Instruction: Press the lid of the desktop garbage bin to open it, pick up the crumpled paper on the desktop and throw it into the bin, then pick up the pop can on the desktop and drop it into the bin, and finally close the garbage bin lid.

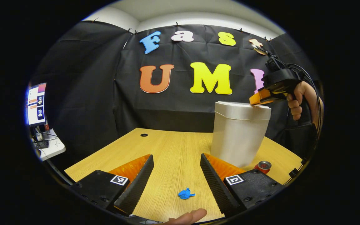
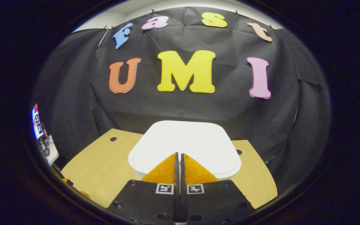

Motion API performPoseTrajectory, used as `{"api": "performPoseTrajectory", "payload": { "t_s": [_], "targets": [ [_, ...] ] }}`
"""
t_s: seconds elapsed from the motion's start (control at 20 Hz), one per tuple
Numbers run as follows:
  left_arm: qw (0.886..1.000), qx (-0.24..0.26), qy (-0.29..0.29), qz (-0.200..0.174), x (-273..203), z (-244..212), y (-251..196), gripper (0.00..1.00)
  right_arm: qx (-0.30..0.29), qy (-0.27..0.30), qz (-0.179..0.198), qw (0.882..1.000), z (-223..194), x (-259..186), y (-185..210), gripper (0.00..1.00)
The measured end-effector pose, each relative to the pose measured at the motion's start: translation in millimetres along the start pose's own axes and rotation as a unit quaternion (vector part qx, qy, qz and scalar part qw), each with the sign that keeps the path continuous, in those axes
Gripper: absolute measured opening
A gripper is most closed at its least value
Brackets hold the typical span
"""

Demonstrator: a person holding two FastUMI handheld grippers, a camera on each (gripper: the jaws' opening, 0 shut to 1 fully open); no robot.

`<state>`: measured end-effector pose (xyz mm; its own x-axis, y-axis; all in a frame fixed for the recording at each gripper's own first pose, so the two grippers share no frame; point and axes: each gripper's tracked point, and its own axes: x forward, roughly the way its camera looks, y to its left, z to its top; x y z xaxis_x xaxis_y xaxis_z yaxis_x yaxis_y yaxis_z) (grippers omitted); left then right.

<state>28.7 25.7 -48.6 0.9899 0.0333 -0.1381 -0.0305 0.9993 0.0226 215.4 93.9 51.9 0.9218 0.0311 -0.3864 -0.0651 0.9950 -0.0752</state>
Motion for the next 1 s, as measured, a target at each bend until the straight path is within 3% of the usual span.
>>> {"api": "performPoseTrajectory", "payload": {
  "t_s": [0.15, 0.35, 0.45, 0.6, 0.7, 0.8, 1.0],
  "targets": [
    [1.0, 0.01, -0.002, -0.005, -1, 0, -3, 0.97, -0.008, -0.035, -0.009, 0.999, 16, -11, 0, 0.0],
    [1.0, 0.016, 0.0, -0.004, 6, -4, 2, 0.97, 0.015, -0.074, 0.018, 0.997, 21, -37, 7, 0.0],
    [1.0, 0.016, 0.008, -0.001, 12, -9, 5, 0.97, 0.005, -0.093, 0.012, 0.996, 17, -52, 3, 0.04],
    [1.0, 0.017, 0.019, 0.005, 17, -17, 12, 0.97, 0.005, -0.12, 0.007, 0.993, 9, -73, 0, 0.43],
    [1.0, 0.016, 0.021, -0.001, 19, -18, 8, 0.97, 0.008, -0.132, -0.007, 0.991, 7, -81, -7, 0.75],
    [0.999, 0.015, 0.024, -0.016, 21, -20, 1, 0.97, 0.005, -0.141, -0.019, 0.99, -3, -90, -11, 0.97],
    [0.995, 0.017, 0.074, -0.057, 28, -48, -12, 0.97, 0.016, -0.155, -0.01, 0.988, -28, -113, -9, 0.92]
  ]
}}
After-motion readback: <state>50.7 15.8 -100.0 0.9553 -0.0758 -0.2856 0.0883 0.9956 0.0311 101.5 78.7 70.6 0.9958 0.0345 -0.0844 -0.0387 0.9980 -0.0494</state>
